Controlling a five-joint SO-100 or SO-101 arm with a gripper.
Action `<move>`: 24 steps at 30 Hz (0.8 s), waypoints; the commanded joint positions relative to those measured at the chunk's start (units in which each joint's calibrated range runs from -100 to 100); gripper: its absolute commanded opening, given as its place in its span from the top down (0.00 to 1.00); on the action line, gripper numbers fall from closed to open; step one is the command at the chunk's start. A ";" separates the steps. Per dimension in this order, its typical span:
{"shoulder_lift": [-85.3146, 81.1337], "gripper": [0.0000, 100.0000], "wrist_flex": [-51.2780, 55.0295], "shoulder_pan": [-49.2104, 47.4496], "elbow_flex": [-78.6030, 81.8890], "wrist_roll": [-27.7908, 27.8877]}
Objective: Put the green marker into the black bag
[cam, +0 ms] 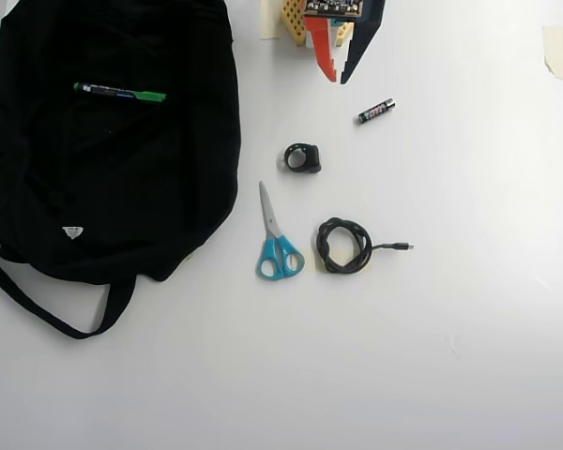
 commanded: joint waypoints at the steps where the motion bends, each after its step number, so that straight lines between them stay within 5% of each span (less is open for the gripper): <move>1: -6.33 0.98 -4.68 -1.30 7.48 0.19; 24: -34.88 0.98 -14.85 -6.38 40.09 0.30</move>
